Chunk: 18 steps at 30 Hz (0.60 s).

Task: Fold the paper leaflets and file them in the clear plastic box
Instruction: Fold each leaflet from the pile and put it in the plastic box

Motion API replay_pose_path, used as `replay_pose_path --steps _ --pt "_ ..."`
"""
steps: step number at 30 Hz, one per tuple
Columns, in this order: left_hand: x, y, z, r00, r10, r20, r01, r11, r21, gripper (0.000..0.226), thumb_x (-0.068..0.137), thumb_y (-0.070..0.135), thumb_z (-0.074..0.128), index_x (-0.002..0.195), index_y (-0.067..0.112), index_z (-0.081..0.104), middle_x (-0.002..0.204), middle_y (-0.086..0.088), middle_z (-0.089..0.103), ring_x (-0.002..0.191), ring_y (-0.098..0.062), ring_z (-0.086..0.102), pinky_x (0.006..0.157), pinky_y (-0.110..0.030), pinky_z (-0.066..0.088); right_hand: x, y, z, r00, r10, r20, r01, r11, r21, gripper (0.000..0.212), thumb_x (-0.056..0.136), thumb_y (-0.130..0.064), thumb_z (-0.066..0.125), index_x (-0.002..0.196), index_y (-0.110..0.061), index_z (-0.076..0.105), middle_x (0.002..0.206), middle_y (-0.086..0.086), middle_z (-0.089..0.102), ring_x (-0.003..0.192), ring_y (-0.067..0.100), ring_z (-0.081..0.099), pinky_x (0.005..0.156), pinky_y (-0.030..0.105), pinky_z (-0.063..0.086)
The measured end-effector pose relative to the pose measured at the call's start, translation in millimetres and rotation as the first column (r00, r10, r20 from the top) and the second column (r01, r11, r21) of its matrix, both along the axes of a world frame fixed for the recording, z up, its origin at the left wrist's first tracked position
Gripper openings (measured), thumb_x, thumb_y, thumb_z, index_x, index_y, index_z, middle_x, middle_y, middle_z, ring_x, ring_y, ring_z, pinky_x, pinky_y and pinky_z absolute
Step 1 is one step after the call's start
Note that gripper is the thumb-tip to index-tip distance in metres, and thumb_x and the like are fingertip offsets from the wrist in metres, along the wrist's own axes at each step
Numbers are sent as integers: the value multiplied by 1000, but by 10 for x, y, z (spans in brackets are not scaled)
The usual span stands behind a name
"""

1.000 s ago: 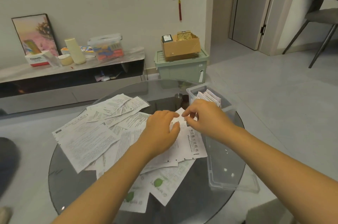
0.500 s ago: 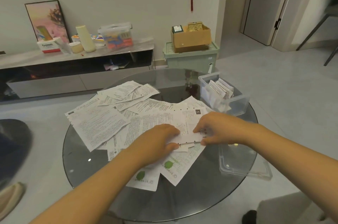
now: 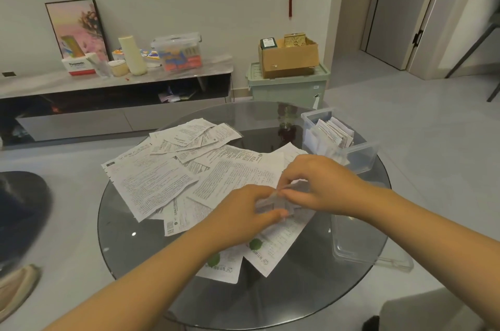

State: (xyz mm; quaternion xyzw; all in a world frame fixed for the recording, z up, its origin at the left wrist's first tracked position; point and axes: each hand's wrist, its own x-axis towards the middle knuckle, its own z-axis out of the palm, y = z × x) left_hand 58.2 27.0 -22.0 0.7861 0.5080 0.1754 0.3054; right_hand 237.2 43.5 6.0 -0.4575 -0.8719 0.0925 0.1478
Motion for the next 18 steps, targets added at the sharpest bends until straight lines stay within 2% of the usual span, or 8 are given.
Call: replay_pose_path --steps 2,3,5,8,10,12,15,18 --pt "-16 3 6 993 83 81 -81 996 -30 24 93 33 55 72 24 62 59 16 52 57 0 45 59 -21 36 -23 -7 46 998 -31 -56 31 1000 0 20 87 -38 60 99 -25 69 100 -12 64 95 4 49 85 26 42" --pt "-39 -1 20 986 121 111 -113 990 -80 29 94 33 54 70 18 63 58 13 51 55 0 43 59 -21 34 -18 3 69 996 -52 -69 52 999 -2 21 85 -40 62 100 -26 69 100 -13 63 95 3 48 84 25 41" --pt "-108 -5 45 962 202 182 -163 965 -206 24 94 33 54 84 19 71 75 9 65 72 -6 58 72 -23 44 34 48 109 988 -106 -108 100 993 -61 22 80 -44 68 97 -30 67 97 -17 62 93 0 48 82 25 42" --pt "-221 -31 29 887 316 337 -182 910 -373 20 95 31 52 100 27 71 101 8 72 99 -16 66 94 -39 48 152 119 145 942 -220 -254 136 941 -311 29 71 -45 76 95 -31 66 98 -16 65 96 0 58 85 23 48" --pt "-305 -36 8 789 406 462 -160 861 -484 23 97 24 48 106 22 69 108 4 71 101 -20 67 95 -42 49 191 151 133 914 -253 -318 84 883 -462 33 70 -39 78 100 -28 67 98 -11 70 94 6 65 89 29 51" --pt "-371 -56 14 675 494 548 -113 803 -585 25 99 19 44 111 15 65 109 -2 71 101 -21 68 90 -40 53 179 166 81 905 -259 -338 27 827 -561 36 73 -30 77 103 -15 66 96 -3 73 91 14 68 95 33 49" --pt "-453 -76 -44 636 554 538 -172 781 -600 25 100 18 42 113 14 63 105 -2 72 95 -21 70 80 -38 56 66 181 -80 903 -320 -288 75 776 -626 28 75 -25 77 87 -6 59 75 1 71 72 15 62 92 31 46" --pt "-493 -70 -117 738 545 398 -382 823 -420 16 96 17 50 109 19 60 103 4 72 87 -15 70 79 -38 57 -109 186 -233 883 -401 -245 165 753 -638 23 76 -20 77 83 -9 57 58 -7 60 57 6 54 71 23 49"
